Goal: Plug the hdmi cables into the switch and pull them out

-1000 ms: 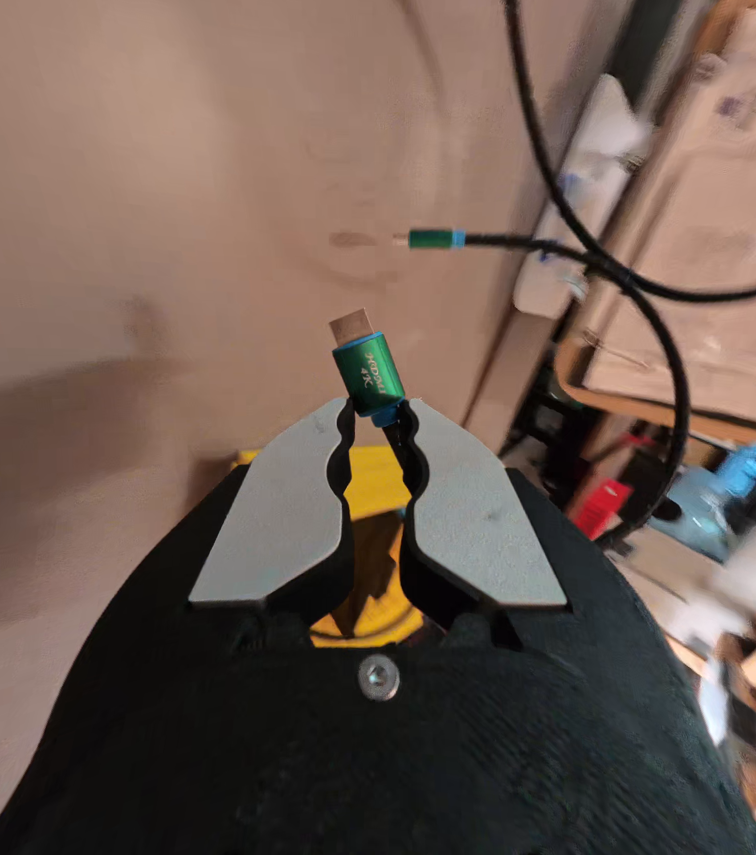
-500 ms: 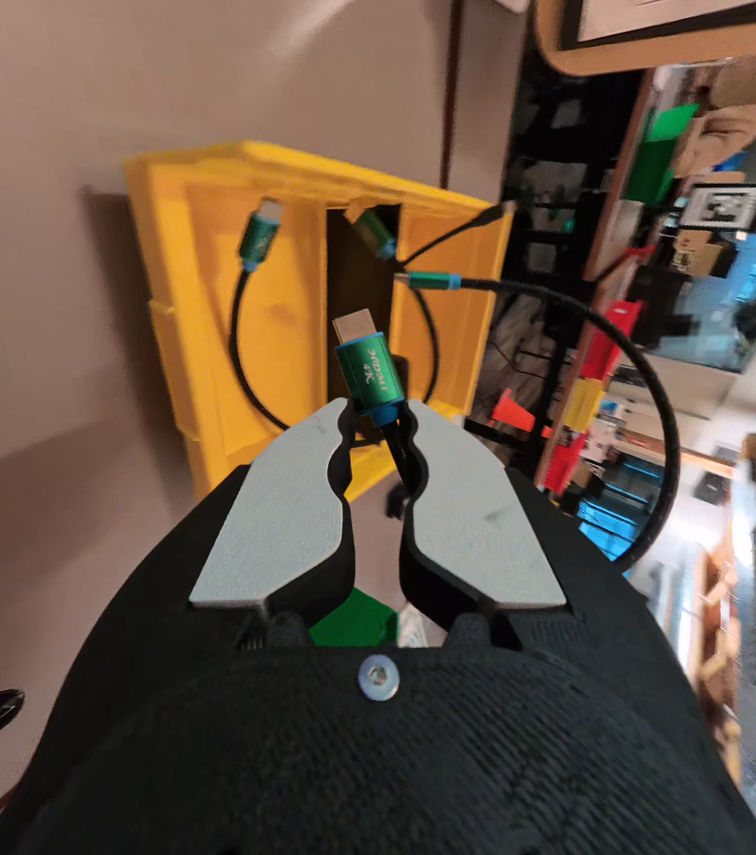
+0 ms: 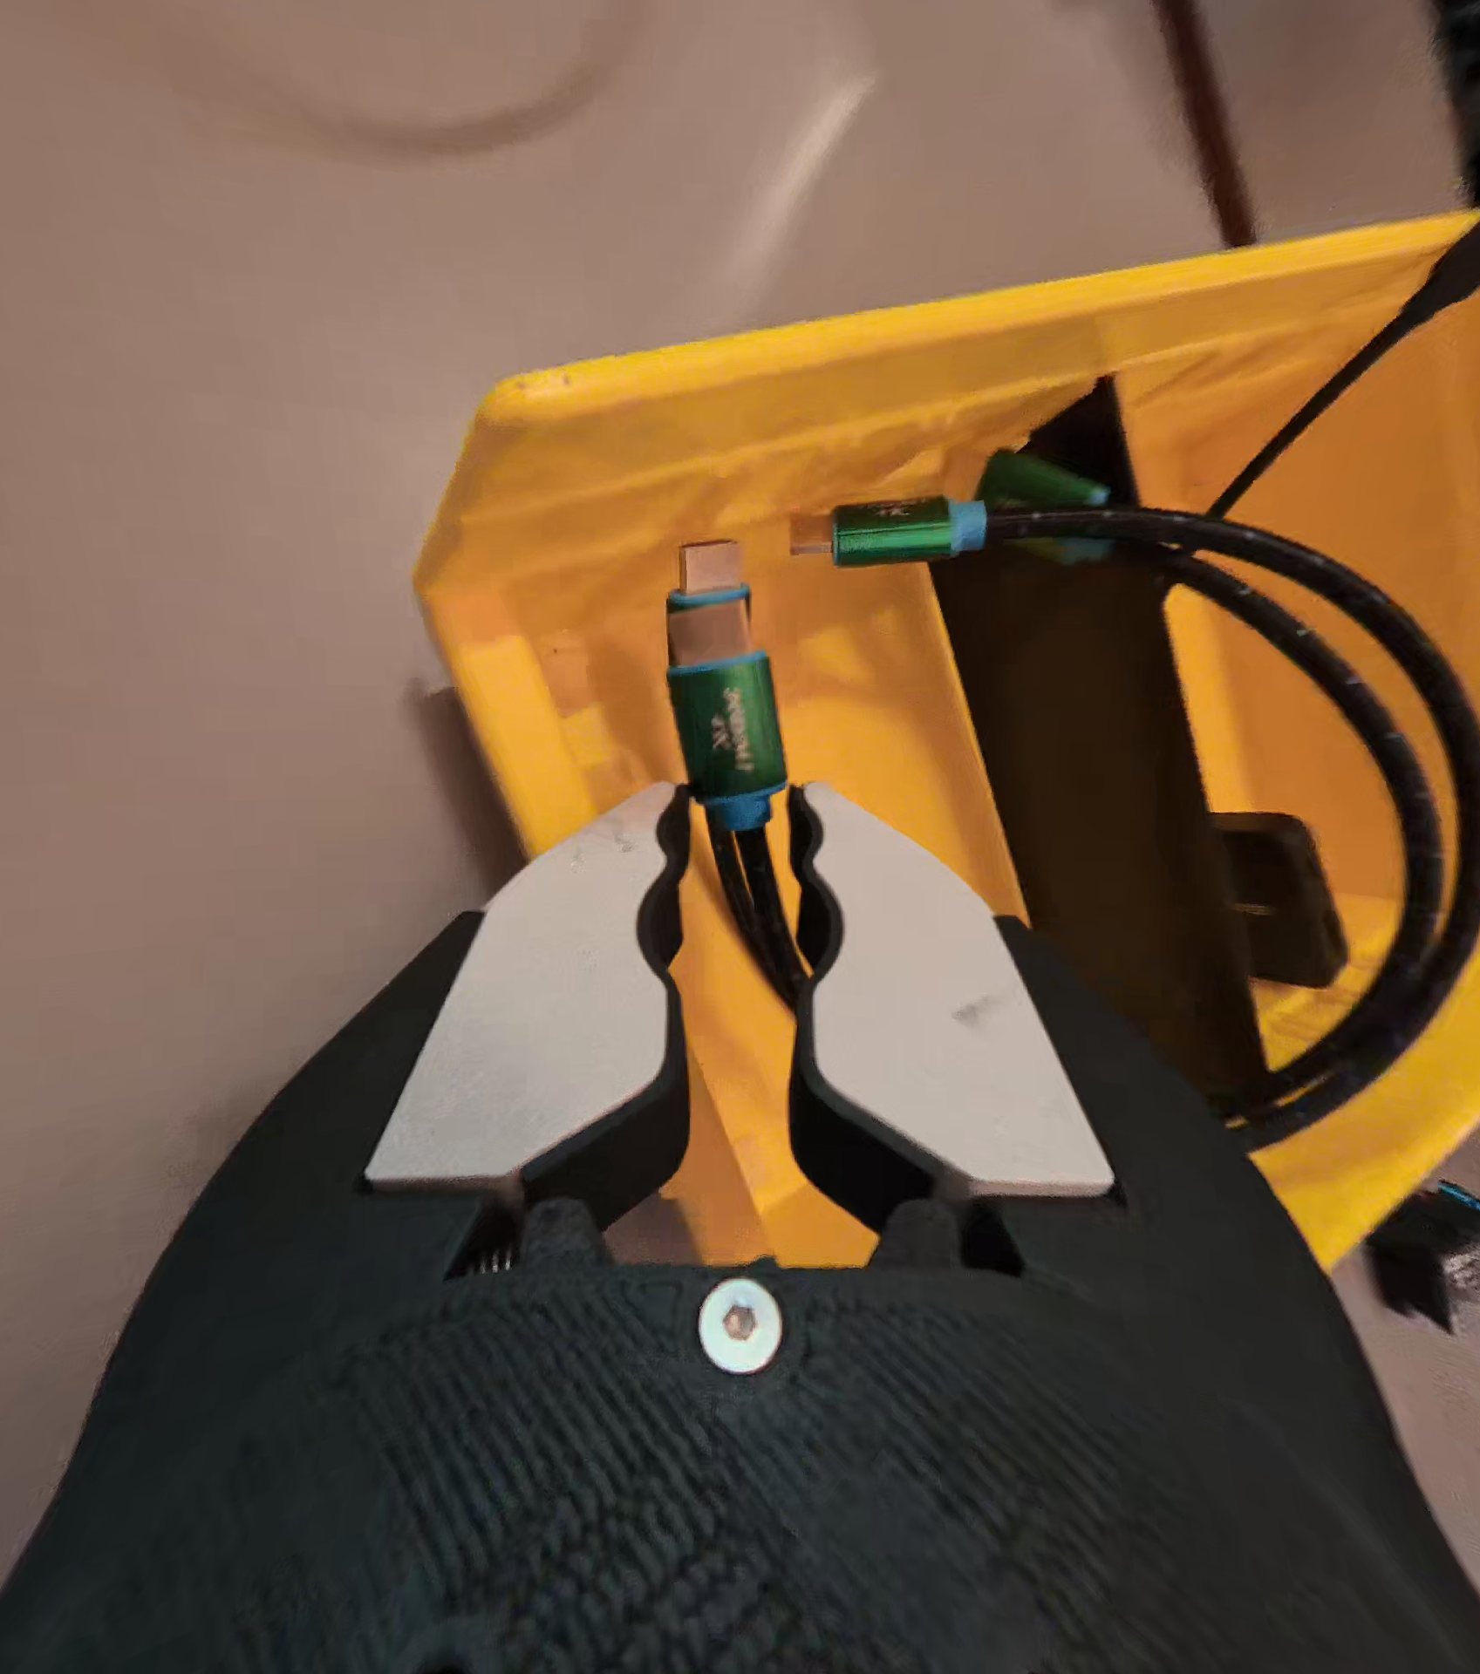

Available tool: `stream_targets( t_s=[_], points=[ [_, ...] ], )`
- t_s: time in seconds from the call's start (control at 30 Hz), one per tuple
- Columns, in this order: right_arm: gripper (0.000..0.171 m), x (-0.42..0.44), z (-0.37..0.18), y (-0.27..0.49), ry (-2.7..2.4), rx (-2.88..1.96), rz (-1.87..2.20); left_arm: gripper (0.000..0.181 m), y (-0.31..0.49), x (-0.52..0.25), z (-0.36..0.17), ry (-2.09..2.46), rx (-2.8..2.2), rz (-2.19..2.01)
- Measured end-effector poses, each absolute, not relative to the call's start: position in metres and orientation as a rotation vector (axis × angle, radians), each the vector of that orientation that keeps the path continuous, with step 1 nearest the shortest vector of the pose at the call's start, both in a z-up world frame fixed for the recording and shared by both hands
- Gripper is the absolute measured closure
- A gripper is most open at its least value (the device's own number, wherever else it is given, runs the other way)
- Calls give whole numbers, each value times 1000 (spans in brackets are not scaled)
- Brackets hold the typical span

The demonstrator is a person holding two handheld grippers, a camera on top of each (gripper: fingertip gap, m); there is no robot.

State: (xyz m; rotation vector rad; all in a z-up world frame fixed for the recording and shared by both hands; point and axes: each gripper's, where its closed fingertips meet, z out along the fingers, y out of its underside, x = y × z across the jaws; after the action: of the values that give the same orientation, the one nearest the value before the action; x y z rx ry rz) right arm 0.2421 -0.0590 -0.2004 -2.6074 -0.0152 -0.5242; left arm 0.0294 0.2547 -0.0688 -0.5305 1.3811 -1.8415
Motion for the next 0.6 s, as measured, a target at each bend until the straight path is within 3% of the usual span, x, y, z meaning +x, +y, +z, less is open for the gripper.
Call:
stream_targets(
  t_s=[0.1, 0.23, 0.4, 0.6],
  points=[
    [135, 251, -205, -67, -26, -2665, -619, 159, 250, 30, -72, 1417, -521, -1834],
    [121, 243, -160, -54, -42, -2527, -651, 159, 244, 29, -76, 1466, -499, -1828],
    [110, 163, -78, 29, -281, -2191, -390, 159, 226, 28, -83, 1550, -431, -1832],
    [110, 79, -56, 117, -565, -2104, -154, 159, 197, 17, -92, 1679, -269, -1803]
  ],
)
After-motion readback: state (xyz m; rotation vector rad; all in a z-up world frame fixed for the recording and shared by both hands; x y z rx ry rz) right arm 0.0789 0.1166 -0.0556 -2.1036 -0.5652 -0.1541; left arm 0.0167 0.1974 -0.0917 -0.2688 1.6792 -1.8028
